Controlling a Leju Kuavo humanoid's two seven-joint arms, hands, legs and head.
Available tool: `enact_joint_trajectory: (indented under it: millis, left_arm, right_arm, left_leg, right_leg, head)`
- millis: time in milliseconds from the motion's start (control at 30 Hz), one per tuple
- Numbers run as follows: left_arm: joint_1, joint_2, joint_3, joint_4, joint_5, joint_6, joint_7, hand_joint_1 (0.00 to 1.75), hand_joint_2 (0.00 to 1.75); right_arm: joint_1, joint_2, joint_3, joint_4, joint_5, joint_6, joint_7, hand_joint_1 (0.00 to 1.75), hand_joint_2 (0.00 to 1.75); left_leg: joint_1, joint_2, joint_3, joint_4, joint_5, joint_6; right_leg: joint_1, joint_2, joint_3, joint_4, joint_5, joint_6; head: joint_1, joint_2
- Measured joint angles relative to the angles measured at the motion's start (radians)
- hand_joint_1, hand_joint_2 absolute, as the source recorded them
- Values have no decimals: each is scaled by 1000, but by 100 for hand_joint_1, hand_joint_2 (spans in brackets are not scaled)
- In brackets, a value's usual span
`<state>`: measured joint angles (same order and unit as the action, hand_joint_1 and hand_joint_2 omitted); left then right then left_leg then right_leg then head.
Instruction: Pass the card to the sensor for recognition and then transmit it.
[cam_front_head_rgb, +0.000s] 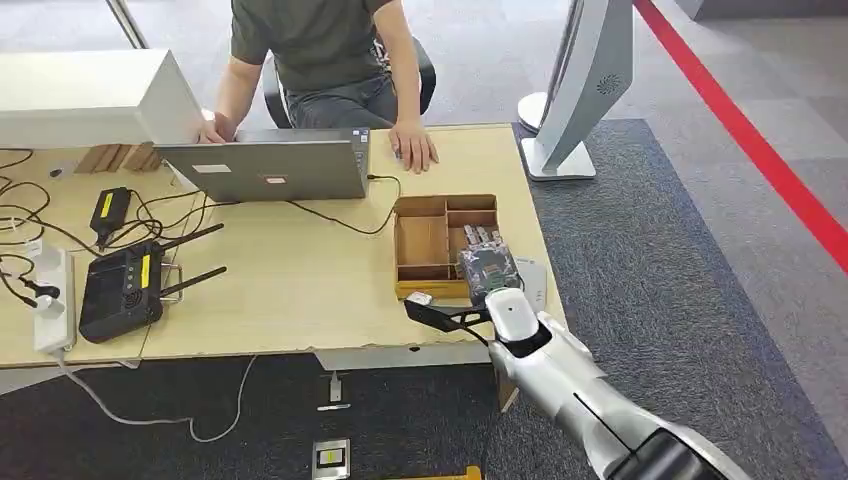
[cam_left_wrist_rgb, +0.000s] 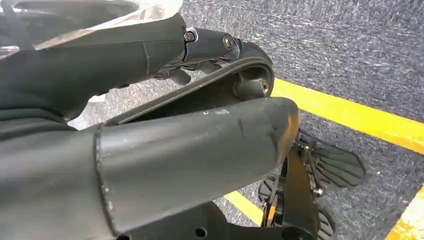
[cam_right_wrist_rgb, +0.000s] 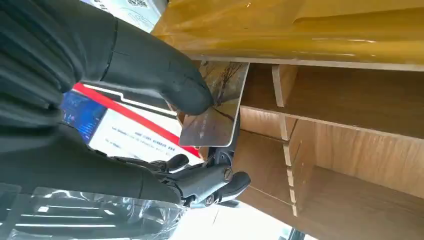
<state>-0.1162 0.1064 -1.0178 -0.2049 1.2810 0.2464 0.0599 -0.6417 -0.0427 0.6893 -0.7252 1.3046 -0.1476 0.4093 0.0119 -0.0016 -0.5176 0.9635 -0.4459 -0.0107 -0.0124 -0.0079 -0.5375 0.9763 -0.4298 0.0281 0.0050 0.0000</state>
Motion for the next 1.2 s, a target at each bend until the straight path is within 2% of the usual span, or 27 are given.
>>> enact_joint_trajectory:
  millis: [400, 767, 1200]
  left_arm:
    - [0, -1, 0, 0, 0, 7, 1, 0, 0]
    - [1, -1, 0, 0, -2, 4, 2, 0, 0]
    - [2, -1, 0, 0, -2, 4, 1, 0, 0]
  right_arm:
    - [-17, 13, 8, 16, -2, -42, -20, 175, 175]
    - [-53, -9, 11, -178, 61, 40, 1, 175, 175]
    - [-53, -30, 14, -303, 63, 50, 2, 175, 175]
  left_leg:
    - [0, 0, 0, 0, 0, 0]
    - [0, 0, 0, 0, 0, 0]
    - [0, 0, 0, 0, 0, 0]
  right_leg:
    - [0, 0, 0, 0, 0, 0]
    - [0, 0, 0, 0, 0, 0]
    - [0, 0, 0, 0, 0, 0]
  head:
    - [0, 0]
    - [0, 0]
    - [0, 0]
